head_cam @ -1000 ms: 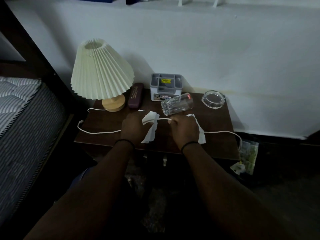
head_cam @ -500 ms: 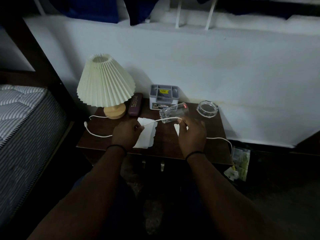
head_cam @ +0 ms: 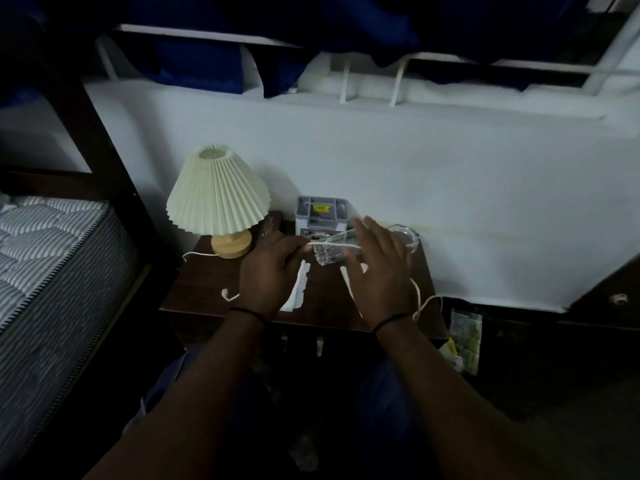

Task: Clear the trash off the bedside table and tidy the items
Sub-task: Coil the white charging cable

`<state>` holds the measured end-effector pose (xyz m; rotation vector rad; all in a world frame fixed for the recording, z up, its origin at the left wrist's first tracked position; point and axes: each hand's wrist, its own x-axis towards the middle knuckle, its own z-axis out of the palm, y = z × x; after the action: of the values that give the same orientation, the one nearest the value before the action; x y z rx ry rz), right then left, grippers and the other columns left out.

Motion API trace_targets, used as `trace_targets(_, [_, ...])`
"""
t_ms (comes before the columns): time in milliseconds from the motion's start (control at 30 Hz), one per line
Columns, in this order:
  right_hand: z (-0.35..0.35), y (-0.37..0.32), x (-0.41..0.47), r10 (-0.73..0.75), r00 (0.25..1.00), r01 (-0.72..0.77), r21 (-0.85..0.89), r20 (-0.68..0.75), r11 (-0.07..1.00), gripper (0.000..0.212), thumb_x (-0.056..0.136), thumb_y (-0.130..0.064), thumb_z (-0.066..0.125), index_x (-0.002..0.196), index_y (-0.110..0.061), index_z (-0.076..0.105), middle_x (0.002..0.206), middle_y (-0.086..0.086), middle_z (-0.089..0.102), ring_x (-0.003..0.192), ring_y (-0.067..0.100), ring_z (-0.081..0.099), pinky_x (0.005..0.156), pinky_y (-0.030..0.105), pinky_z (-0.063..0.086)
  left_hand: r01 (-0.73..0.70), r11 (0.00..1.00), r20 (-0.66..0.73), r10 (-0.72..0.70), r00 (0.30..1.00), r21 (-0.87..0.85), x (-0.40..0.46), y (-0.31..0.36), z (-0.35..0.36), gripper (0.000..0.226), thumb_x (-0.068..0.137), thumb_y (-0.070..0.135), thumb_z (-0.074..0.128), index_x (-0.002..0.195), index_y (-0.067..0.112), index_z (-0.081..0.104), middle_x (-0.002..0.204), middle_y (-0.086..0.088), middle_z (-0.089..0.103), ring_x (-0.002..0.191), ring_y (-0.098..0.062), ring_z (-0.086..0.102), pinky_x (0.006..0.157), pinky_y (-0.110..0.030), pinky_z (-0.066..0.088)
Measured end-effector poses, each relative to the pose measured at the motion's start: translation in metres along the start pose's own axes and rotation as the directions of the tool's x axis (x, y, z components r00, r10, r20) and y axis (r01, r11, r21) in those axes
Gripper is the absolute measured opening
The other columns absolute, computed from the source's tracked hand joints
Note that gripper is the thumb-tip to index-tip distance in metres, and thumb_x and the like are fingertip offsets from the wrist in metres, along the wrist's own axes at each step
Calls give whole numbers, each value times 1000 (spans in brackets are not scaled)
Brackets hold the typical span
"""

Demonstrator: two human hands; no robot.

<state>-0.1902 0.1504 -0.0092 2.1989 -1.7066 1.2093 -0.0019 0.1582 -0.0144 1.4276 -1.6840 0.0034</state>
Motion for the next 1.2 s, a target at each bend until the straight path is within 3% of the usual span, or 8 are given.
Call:
trace_targets(200, [-24,-11,4,-184,983,183,28,20,983,26,95,-17,54,111,-17,74,109,4,74,109,30,66,97,45,47,-34,989,4,35,999,-140,1,29,-15,30,92,41,54,98,21,76,87,1,72,82,-18,67,71,-38,53])
trace_targets(367, [-52,-15,29,-86,994,87,9,-61,996,26,96,-20,49,110,-20,71,102,2,70,94,28,61,87,36,42,70,981,117,-50,992,-181,0,30,-25,21,92,47,48,90,31,61,65,14,59,69,-3,58,57,-15,38])
trace_targets(500, [-78,-31,59,-2,973,27,106,-229,994,19,95,-13,57,105,-15,72,98,5,69,89,31,62,79,40,48,141,922,221,-62,973,-361,11,45,-39,26,98,39,50,76,48,61,63,17,58,60,2,54,57,-15,35])
trace_targets(633, [-114,-45,87,32,937,35,186,-347,982,18,97,-14,56,106,-13,72,96,11,64,87,33,61,76,42,52,206,842,378,-3,926,-498,24,70,-62,33,101,34,51,74,29,71,54,-3,53,48,-7,45,53,-24,37])
trace_targets(767, [-146,-46,105,-3,953,30,83,-303,996,22,99,-13,52,109,-15,71,99,11,64,92,31,58,79,45,50,329,704,559,116,821,-630,37,102,-94,43,100,36,52,83,1,71,47,1,41,38,-4,30,41,-15,27])
trace_targets(900, [-161,-47,106,-70,994,71,11,-79,997,27,101,-12,44,112,-15,68,105,9,66,100,28,58,86,42,46,419,395,546,300,782,-818,56,143,-129,37,97,39,51,90,7,70,49,2,38,36,-8,20,37,-14,20])
trace_targets(1033, [-169,-54,88,-142,989,133,184,37,974,23,103,-22,45,102,-16,67,86,2,67,82,19,61,76,36,48,374,92,377,422,825,-923,78,178,-157,34,101,27,47,121,3,60,63,-1,46,40,-8,26,35,-16,23])
trace_targets(1200, [-173,-74,68,-82,971,-40,493,223,869,20,100,-33,51,89,-39,66,59,-5,64,54,-2,57,59,7,38,320,30,308,369,877,-947,87,204,-184,45,102,27,44,143,8,45,79,-8,60,41,-9,41,35,-15,31])
